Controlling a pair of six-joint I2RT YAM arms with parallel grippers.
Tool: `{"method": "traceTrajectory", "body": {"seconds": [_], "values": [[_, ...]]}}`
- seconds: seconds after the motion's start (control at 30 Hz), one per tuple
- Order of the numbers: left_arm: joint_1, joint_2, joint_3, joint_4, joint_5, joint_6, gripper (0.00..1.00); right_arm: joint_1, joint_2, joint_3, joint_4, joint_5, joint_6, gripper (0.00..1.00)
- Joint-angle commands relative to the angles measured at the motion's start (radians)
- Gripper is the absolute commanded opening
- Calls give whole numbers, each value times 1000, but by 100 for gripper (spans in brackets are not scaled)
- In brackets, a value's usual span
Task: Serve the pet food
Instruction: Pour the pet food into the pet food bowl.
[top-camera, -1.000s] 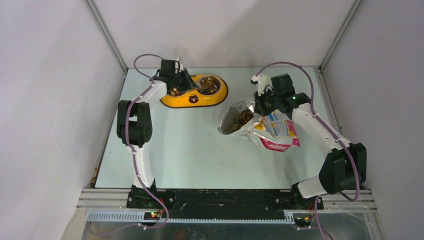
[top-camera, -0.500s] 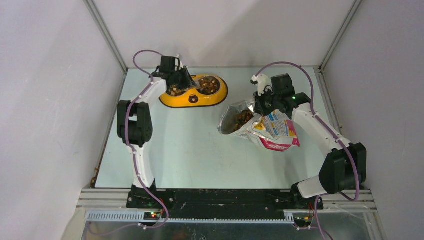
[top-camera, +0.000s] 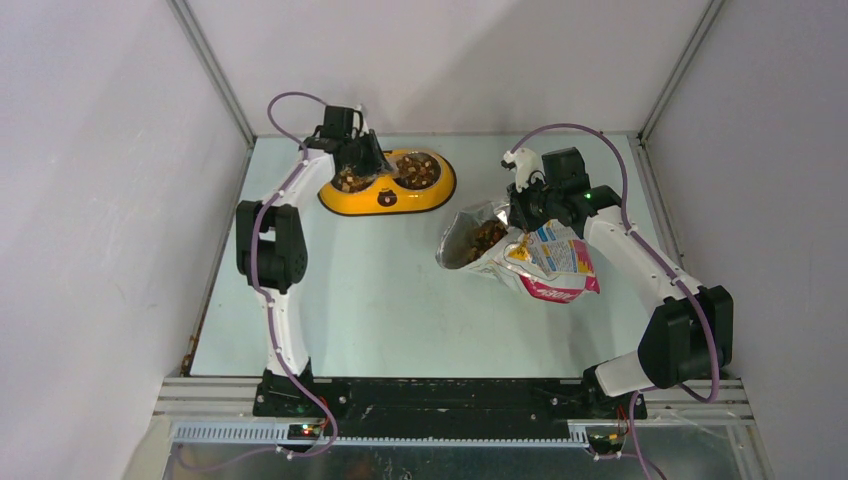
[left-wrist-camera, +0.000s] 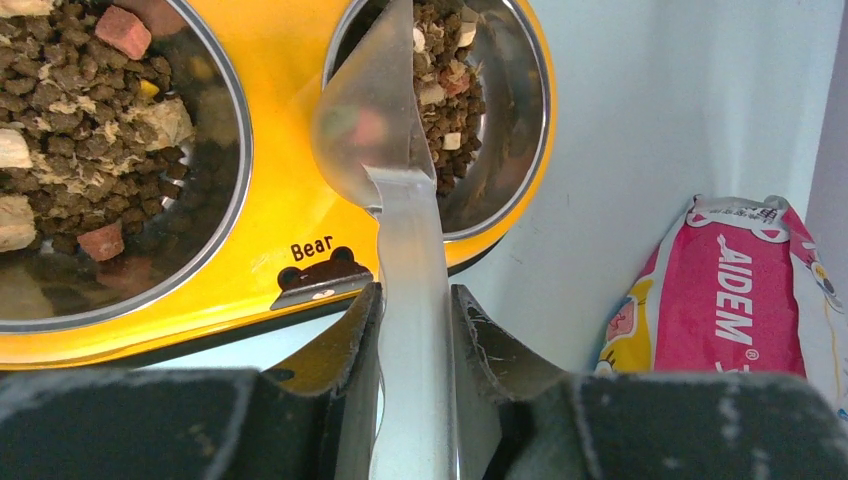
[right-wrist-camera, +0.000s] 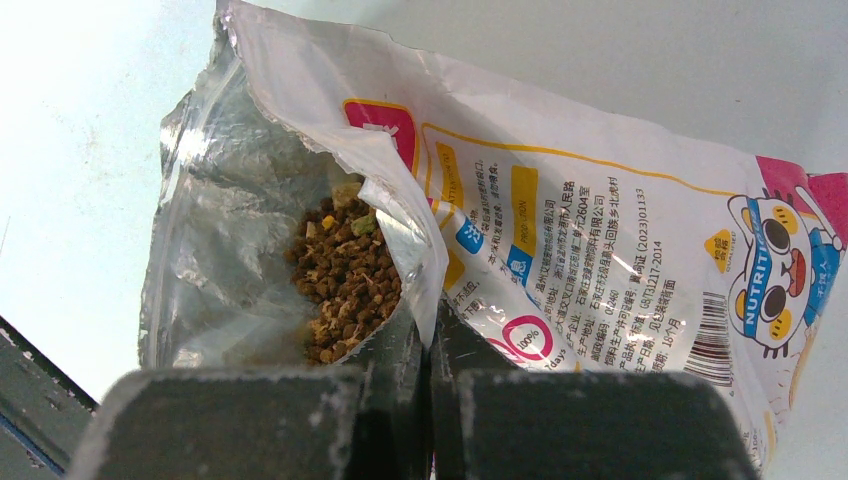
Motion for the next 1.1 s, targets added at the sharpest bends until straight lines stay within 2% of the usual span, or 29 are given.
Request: {"method": "traceTrajectory", "body": {"seconds": [0.0,1.07], "values": [[-4,-11,62,-33,-73,46,0,-3,-20,-1,-33,49,-21,0],[-42,-45,156,-142,-141,104,0,5,-30,-2,-34,46,-23,0]]}}
